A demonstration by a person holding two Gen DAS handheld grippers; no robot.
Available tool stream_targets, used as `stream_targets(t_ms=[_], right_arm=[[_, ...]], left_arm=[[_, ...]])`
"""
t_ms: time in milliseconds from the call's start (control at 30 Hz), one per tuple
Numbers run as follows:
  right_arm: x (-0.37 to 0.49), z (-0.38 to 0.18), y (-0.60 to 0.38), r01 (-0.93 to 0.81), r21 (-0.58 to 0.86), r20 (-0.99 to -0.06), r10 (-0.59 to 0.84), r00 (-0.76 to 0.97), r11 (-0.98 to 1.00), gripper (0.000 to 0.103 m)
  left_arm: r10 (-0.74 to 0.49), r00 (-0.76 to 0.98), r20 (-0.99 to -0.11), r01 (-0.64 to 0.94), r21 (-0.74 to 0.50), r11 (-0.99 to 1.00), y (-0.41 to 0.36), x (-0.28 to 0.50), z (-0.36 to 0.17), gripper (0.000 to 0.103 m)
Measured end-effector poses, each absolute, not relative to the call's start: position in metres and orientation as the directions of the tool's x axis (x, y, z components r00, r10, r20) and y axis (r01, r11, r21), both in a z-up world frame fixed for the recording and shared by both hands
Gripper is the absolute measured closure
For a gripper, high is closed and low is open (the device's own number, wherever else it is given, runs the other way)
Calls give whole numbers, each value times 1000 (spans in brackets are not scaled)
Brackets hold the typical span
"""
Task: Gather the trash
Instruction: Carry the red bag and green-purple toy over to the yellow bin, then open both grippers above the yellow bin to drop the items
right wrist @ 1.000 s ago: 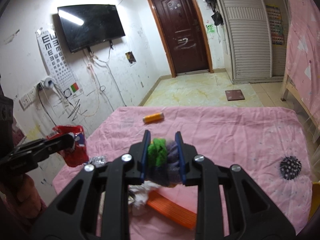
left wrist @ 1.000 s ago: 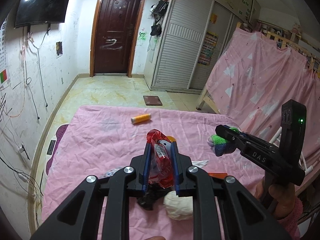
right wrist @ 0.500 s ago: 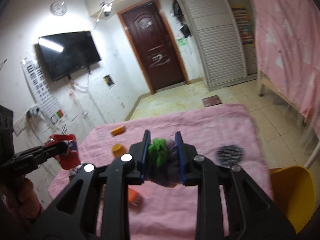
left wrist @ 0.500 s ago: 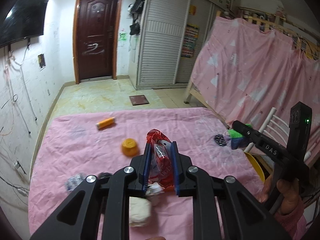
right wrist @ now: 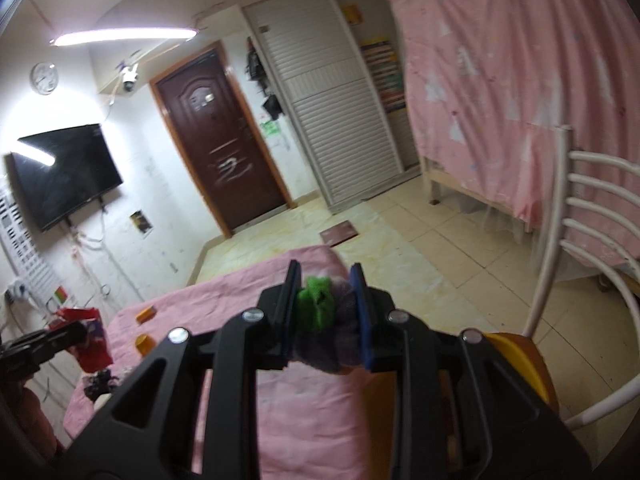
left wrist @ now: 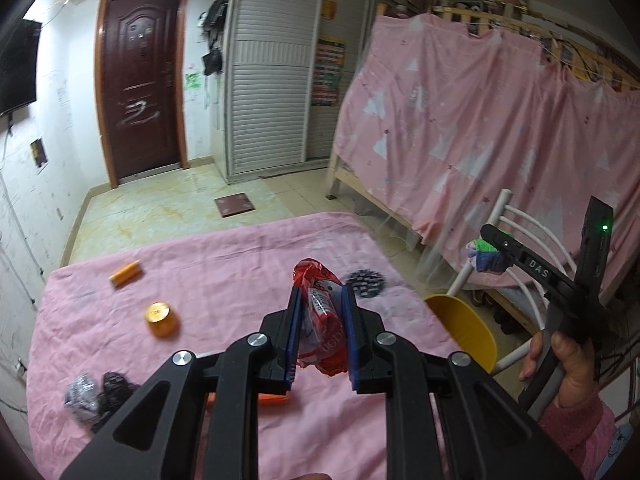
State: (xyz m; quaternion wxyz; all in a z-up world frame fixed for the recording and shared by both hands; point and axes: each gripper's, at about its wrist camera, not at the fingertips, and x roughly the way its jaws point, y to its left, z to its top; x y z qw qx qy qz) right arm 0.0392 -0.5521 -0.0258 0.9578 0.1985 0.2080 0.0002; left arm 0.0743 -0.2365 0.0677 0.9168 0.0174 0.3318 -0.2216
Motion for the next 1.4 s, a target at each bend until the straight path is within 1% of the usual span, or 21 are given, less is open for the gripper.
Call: stream_targets(t_ms=[133, 200, 233, 267, 333, 367, 433, 700, 867, 900, 933, 1000, 1033, 1067, 1100, 1167, 1400], right_arm=[[36, -34, -572, 136, 375, -422, 39, 906, 917, 79], [35, -36, -580, 155, 374, -431, 23, 902, 914, 74], [35, -38, -584, 163, 377, -435, 19, 900, 912, 66], [34, -39, -588, 171, 384, -439, 17, 898, 908, 56], [32, -42, -594, 182, 385, -443, 8, 897, 905, 44], [31, -42, -596, 189, 382, -444, 0, 896, 905, 40], [28, -41, -598, 202, 380, -440, -16, 898, 902, 39], [4, -34, -625, 253, 447, -374, -78, 924, 858, 36], [-9, -34, -641, 271, 487, -347, -100, 932, 830, 36], [-11, -34, -642, 271, 493, -343, -102, 934, 827, 36], [-12, -34, -644, 271, 500, -337, -103, 936, 823, 36], [-12, -32, -648, 268, 509, -331, -102, 938, 818, 35], [-12, -32, -650, 266, 512, -329, -100, 939, 817, 35], [-13, -32, -651, 263, 515, -328, -96, 940, 816, 35], [-12, -32, -651, 259, 518, -324, -94, 941, 815, 34], [-11, -31, -652, 252, 523, -320, -87, 943, 814, 30], [-7, -29, -646, 226, 516, -313, -64, 948, 826, 29]], left_arm=[[-420, 661, -622, 451, -119, 885, -261, 77, 67, 91], [-434, 647, -627, 468, -122, 875, -276, 78, 68, 91], [-441, 641, -628, 478, -122, 870, -284, 78, 68, 91], [-445, 637, -629, 485, -122, 866, -289, 79, 67, 91], [-456, 628, -631, 500, -122, 857, -299, 79, 67, 91], [-463, 621, -632, 510, -123, 851, -305, 79, 66, 91], [-480, 605, -636, 528, -131, 839, -316, 79, 65, 91], [-562, 532, -634, 599, -187, 778, -372, 81, 62, 91], [-578, 500, -645, 612, -210, 763, -402, 85, 52, 90], [-581, 490, -650, 612, -218, 760, -407, 87, 50, 89], [-585, 483, -652, 613, -226, 757, -410, 88, 48, 85], [-587, 465, -662, 609, -242, 755, -416, 92, 42, 72], [-586, 461, -667, 604, -247, 757, -418, 94, 41, 60], [-581, 461, -671, 595, -252, 763, -419, 96, 38, 54], [-579, 461, -673, 590, -254, 766, -418, 98, 37, 52], [-569, 462, -680, 580, -253, 774, -417, 99, 33, 51], [-557, 478, -679, 560, -253, 789, -408, 99, 38, 51]])
